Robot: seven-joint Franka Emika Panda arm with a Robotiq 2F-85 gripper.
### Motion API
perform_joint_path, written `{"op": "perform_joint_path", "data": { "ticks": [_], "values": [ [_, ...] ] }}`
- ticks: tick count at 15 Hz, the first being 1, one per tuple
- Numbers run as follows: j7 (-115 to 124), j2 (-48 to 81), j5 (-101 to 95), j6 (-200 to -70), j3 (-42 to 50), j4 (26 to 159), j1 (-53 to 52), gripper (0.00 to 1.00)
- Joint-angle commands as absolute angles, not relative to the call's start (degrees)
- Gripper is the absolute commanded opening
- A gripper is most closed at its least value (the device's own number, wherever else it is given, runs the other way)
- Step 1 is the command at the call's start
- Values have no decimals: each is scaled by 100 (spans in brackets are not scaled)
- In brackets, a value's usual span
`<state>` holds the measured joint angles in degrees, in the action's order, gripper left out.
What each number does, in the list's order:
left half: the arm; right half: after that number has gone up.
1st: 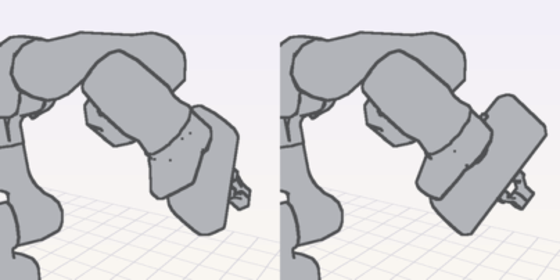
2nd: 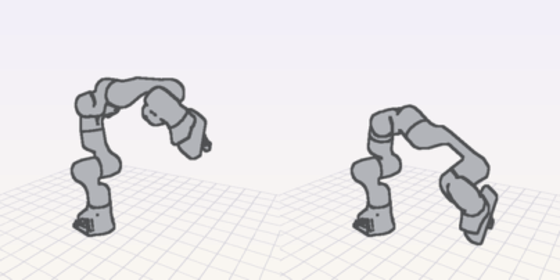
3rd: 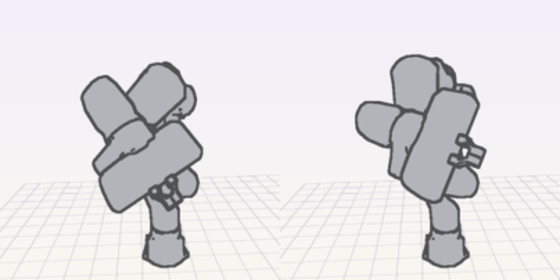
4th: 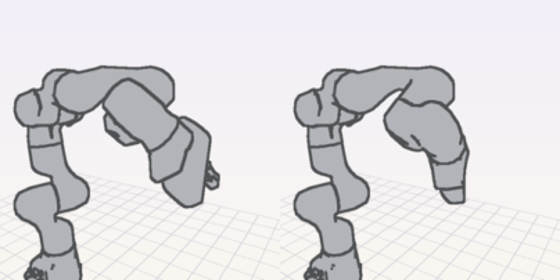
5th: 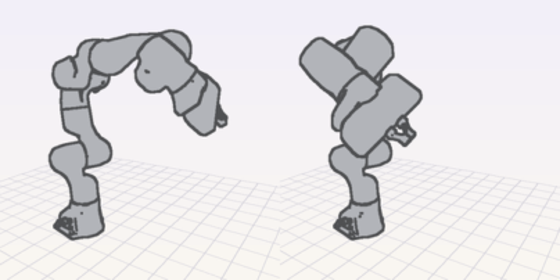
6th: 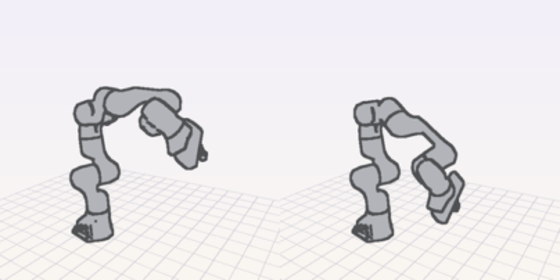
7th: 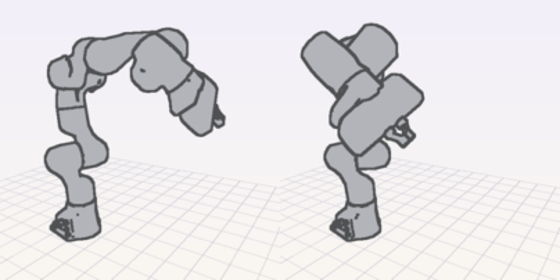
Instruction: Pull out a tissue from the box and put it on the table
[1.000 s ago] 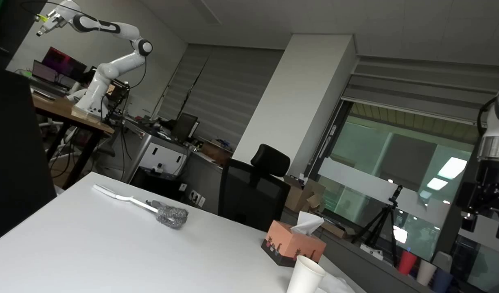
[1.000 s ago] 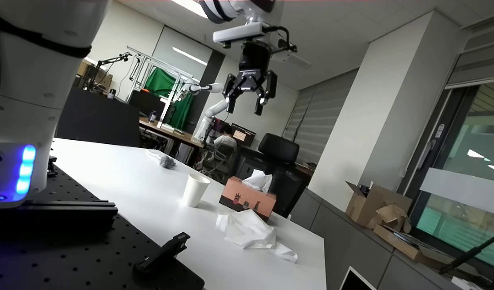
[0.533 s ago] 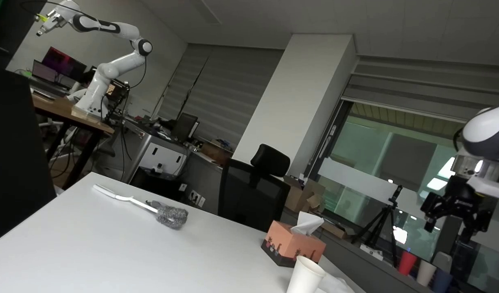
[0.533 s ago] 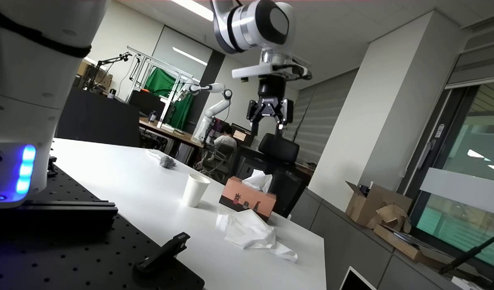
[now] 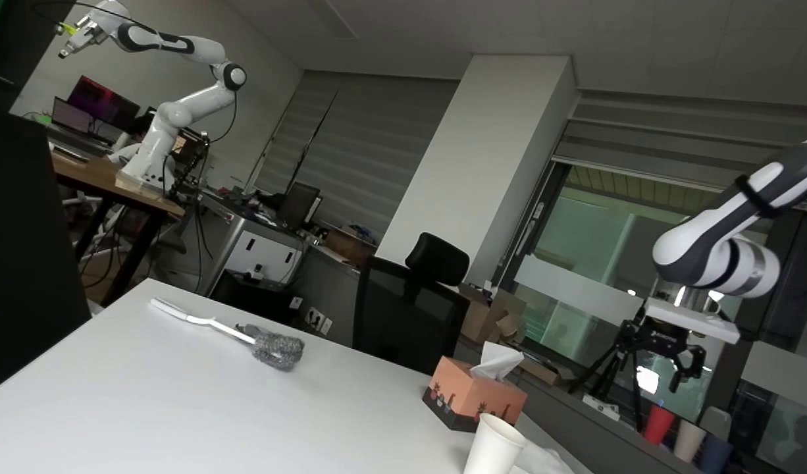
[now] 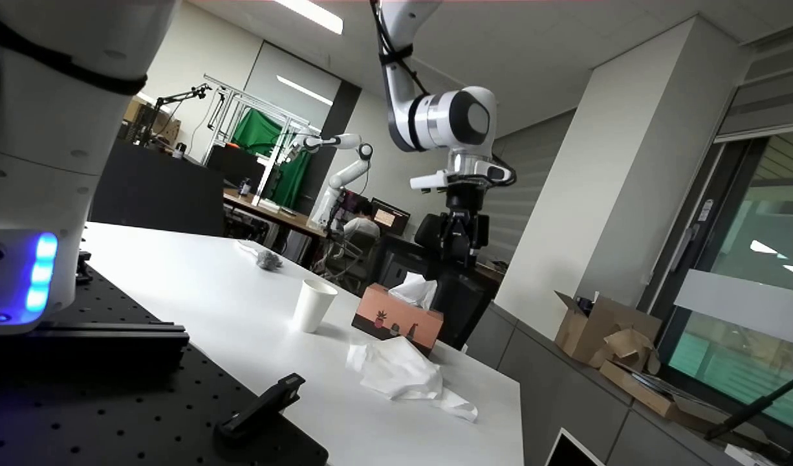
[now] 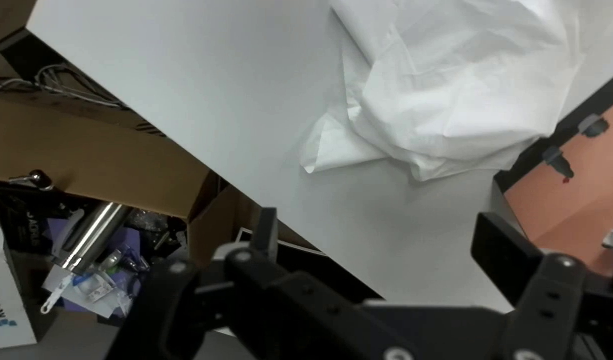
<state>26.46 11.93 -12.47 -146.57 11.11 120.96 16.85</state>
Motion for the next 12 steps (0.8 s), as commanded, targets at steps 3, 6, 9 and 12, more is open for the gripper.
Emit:
{"op": "perform_joint_path", "data": {
  "ticks": [3, 6, 9, 12],
  "values": [
    [3062, 2644, 391, -14016, 1309, 9957, 1476, 100],
    [3601, 3304, 1091, -13647, 1275, 8949, 1351, 100],
    [3267, 3129, 1069, -13842, 1313, 9297, 1313, 100],
    [3383, 3276, 1076, -13834, 1308, 9140, 1282, 100]
  ]
}}
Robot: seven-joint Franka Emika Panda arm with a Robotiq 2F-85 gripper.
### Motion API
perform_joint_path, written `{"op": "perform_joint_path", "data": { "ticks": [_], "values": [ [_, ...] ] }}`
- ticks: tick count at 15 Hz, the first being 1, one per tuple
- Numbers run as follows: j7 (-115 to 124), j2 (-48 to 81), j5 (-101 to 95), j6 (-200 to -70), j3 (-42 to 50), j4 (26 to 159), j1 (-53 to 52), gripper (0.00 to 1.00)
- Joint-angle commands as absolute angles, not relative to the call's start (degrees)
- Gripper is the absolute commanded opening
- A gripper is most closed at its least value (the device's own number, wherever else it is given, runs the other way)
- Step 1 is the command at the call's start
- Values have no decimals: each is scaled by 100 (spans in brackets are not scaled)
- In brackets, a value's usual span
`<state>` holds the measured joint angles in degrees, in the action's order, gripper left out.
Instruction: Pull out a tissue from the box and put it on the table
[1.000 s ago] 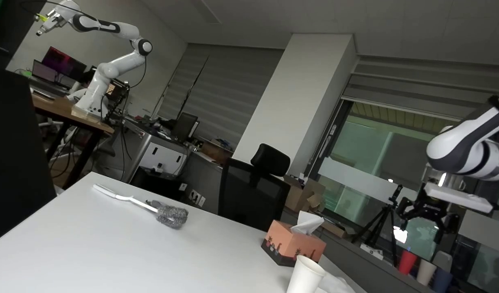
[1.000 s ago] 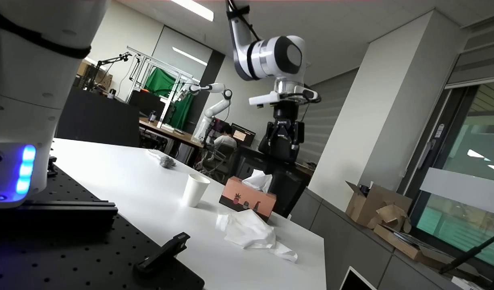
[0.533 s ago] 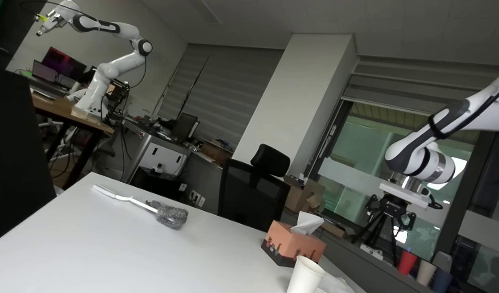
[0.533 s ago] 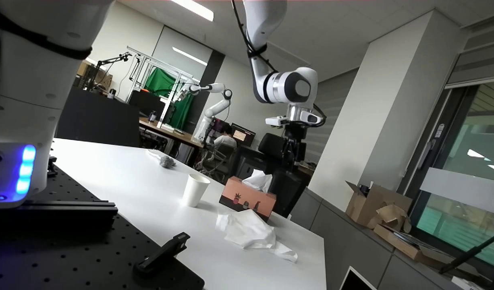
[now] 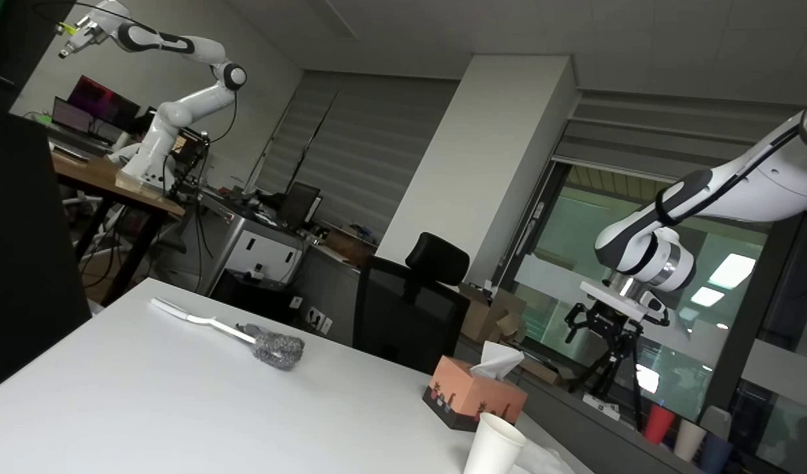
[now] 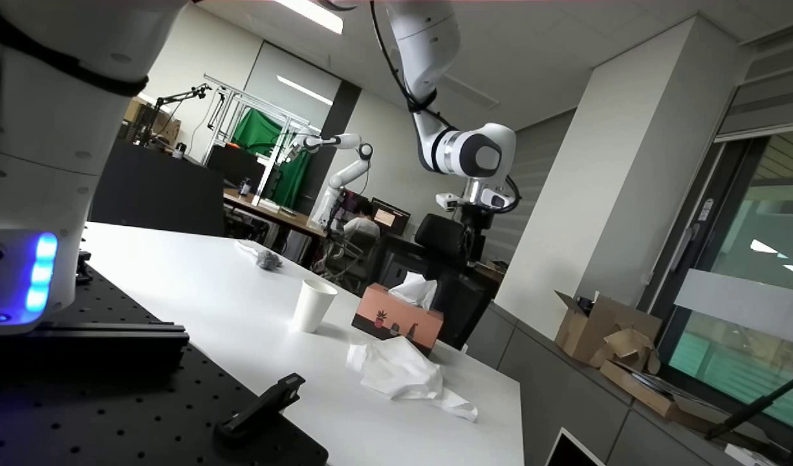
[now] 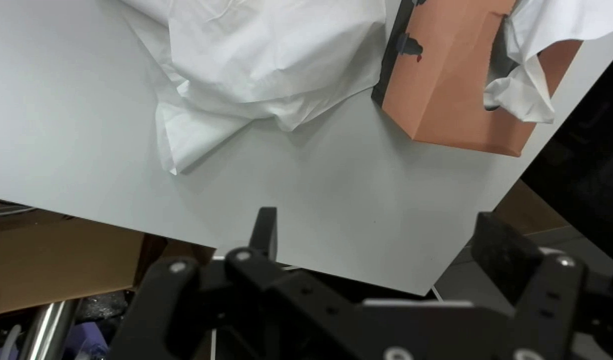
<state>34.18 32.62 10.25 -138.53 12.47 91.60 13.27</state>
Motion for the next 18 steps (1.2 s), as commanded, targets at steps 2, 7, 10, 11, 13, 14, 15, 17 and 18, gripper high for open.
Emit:
{"op": "perform_joint_path", "data": {
  "ticks": [2, 7, 10, 11, 13, 14, 15, 17, 18],
  "values": [
    [3386, 3278, 1079, -13829, 1313, 9126, 1297, 100],
    [3346, 3387, 1137, -13772, 1261, 9010, 1326, 100],
    [3564, 3754, 1131, -13748, 1249, 8703, 1195, 100],
    [3599, 3899, 1150, -13670, 1222, 8562, 1160, 100],
    [3592, 4145, 1273, -13643, 1121, 8347, 1130, 100],
    [3573, 4257, 1338, -13689, 1077, 8257, 1111, 100],
    [3535, 4358, 1433, -13815, 1007, 8190, 1105, 100],
    [3438, 4517, 1634, -14097, 865, 8074, 1118, 100],
    [3427, 4585, 1707, -14265, 822, 8037, 1107, 100]
  ]
}}
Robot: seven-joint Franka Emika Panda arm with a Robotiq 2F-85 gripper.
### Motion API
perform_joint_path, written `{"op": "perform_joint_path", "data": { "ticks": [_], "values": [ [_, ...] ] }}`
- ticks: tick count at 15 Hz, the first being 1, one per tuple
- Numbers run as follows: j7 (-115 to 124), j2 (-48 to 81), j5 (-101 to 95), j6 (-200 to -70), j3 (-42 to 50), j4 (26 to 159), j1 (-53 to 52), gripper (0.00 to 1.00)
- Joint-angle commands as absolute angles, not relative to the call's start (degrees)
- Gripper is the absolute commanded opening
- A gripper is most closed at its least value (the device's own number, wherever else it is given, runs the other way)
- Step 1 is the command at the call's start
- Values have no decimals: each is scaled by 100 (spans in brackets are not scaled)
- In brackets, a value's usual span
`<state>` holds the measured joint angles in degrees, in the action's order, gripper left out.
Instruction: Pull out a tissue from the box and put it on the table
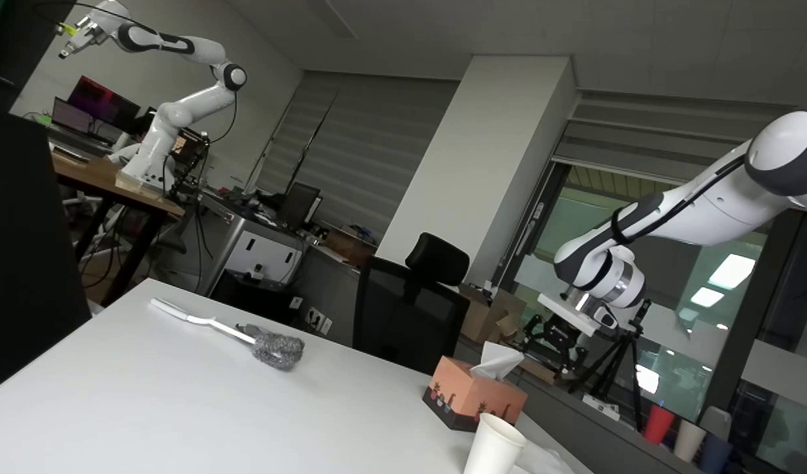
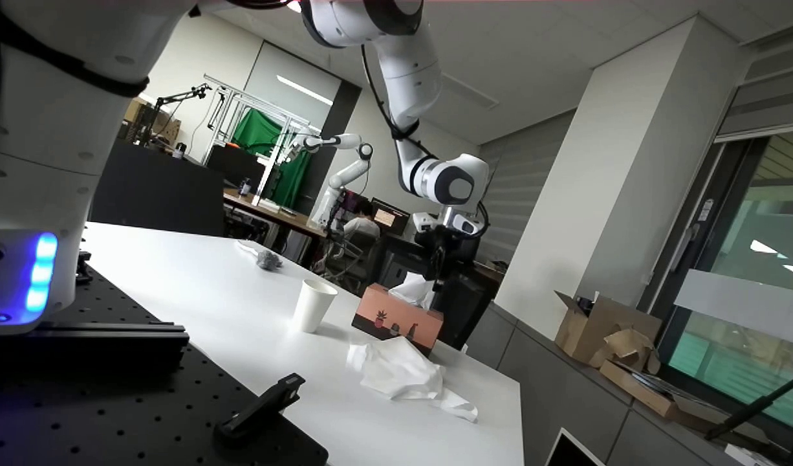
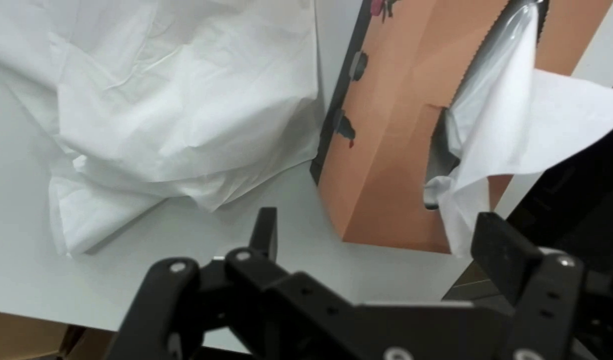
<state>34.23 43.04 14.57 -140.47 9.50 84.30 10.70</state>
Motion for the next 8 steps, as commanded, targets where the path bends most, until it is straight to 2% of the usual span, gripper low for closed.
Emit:
{"op": "perform_joint_path", "data": {
  "ticks": [1, 2, 3, 4, 8],
  "values": [
    [3415, 4658, 1740, -14327, 797, 7964, 1100, 100],
    [3375, 4725, 1775, -14385, 762, 7902, 1107, 100],
    [3397, 4793, 1767, -14399, 765, 7836, 1094, 75],
    [3393, 4853, 1779, -14364, 758, 7755, 1100, 75],
    [3399, 5005, 1754, -14222, 782, 7528, 1120, 45]
  ]
}}
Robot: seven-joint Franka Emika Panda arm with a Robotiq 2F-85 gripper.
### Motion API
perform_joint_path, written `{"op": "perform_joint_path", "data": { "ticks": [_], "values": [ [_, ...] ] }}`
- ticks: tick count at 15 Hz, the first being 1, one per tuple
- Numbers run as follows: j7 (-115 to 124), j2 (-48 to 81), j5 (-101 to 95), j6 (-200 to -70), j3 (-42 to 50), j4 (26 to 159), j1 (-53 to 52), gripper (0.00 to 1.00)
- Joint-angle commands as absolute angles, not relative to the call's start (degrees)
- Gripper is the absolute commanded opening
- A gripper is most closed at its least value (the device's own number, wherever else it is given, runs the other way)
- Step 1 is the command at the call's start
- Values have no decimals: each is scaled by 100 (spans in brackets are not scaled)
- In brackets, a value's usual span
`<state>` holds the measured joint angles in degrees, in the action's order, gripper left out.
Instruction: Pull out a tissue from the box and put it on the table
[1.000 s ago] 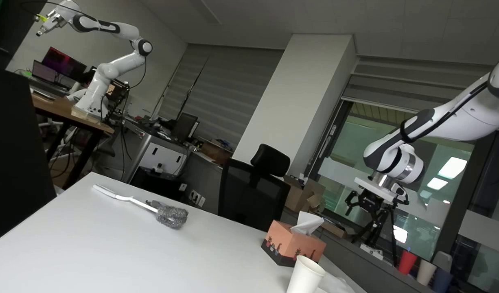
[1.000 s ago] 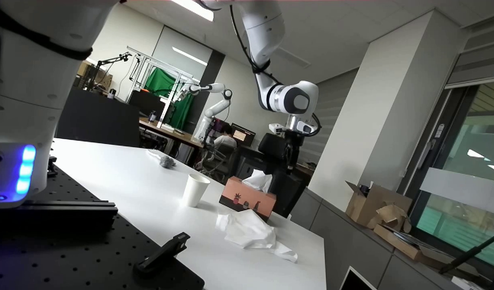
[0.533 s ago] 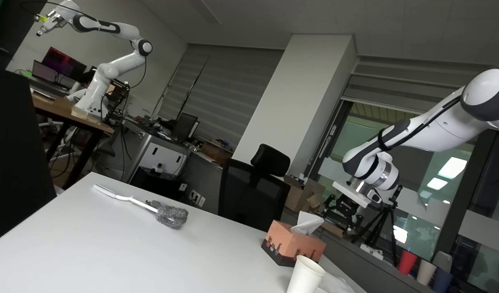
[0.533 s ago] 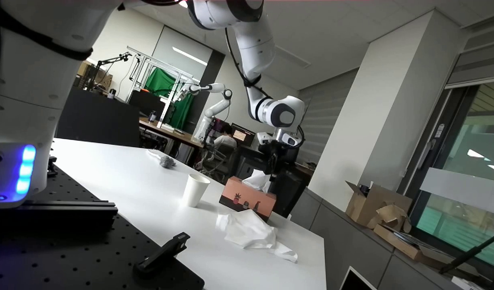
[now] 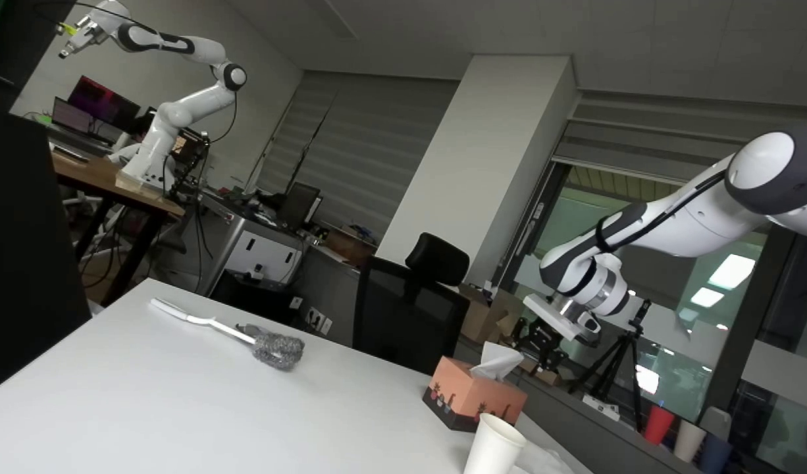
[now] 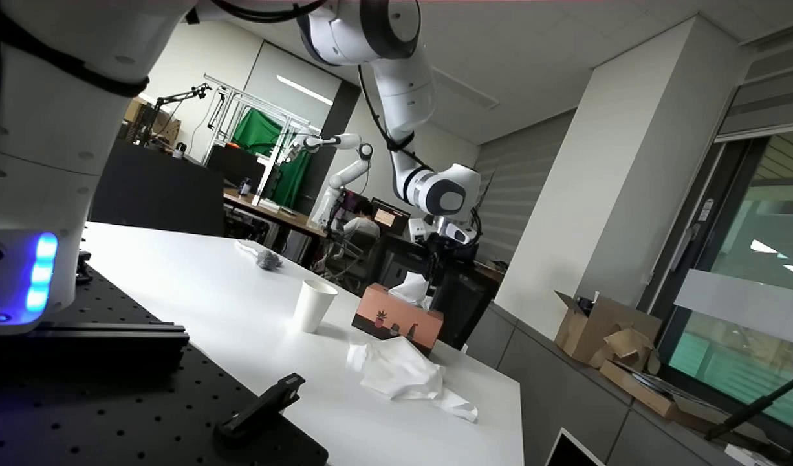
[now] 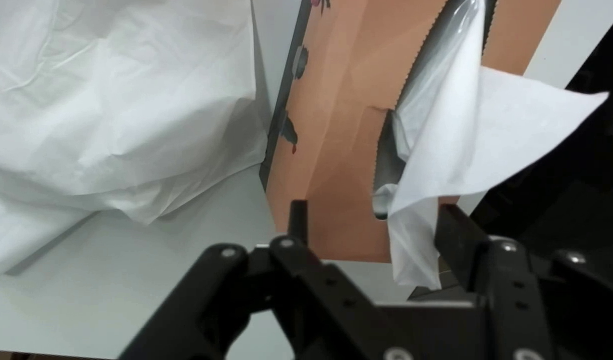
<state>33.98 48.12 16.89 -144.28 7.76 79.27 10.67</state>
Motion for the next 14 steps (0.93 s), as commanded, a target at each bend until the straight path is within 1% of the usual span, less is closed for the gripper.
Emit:
{"op": "perform_joint_path", "data": {
  "ticks": [1, 6, 7, 8, 14],
  "values": [
    [3391, 5031, 1756, -14198, 779, 7488, 1133, 38],
    [3342, 5090, 1770, -14015, 756, 7338, 1214, 5],
    [3335, 5089, 1767, -13935, 757, 7302, 1230, 1],
    [3321, 5084, 1761, -13814, 752, 7262, 1249, 0],
    [3126, 4780, 1607, -12249, 830, 6768, 1381, 0]
  ]
}}
